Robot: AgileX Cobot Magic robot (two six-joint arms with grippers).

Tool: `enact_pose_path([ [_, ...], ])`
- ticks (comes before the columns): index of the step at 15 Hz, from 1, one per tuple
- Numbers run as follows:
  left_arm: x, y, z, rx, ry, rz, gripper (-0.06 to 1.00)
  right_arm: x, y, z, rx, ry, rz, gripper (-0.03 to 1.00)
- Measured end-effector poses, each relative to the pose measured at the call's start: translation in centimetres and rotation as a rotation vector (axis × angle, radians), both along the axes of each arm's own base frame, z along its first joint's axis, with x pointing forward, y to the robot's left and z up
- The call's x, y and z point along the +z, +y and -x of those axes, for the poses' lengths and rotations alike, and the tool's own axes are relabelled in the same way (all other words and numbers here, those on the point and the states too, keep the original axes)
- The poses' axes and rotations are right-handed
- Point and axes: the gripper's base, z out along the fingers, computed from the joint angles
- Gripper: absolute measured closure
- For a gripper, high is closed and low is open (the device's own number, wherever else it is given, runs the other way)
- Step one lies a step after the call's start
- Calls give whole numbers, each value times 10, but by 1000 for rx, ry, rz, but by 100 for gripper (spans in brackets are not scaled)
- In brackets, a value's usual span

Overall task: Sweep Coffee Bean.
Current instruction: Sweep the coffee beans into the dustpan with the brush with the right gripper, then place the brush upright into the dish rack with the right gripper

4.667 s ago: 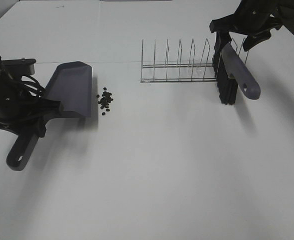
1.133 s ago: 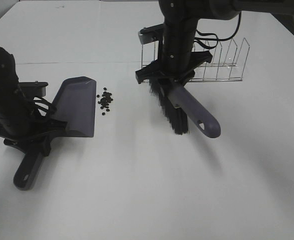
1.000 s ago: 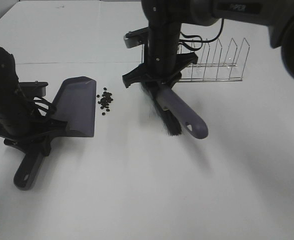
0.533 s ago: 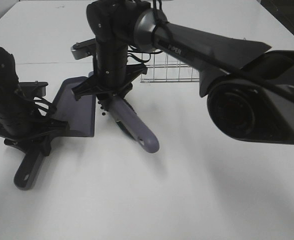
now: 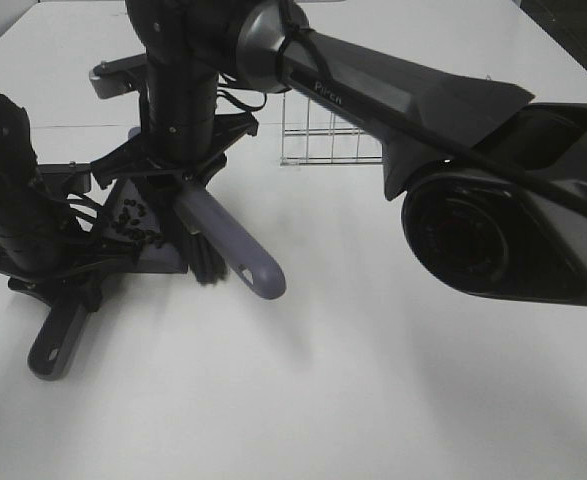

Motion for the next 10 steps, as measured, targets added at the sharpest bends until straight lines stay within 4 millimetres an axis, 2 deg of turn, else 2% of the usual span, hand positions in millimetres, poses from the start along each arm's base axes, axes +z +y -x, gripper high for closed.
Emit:
enact_pose_path([
  [3, 0, 0, 0, 0, 0, 0, 62, 49, -7, 1, 0, -108, -14, 68],
  [4, 0, 0, 0, 0, 0, 0, 62, 79, -15, 2, -5, -187, -8, 68],
  [8, 0, 0, 0, 1, 0, 1, 62, 129, -39, -1, -28, -342, 39, 68],
  [10, 0, 0, 0, 1, 0, 1, 62, 143, -59, -11, -65, -357, 26, 68],
])
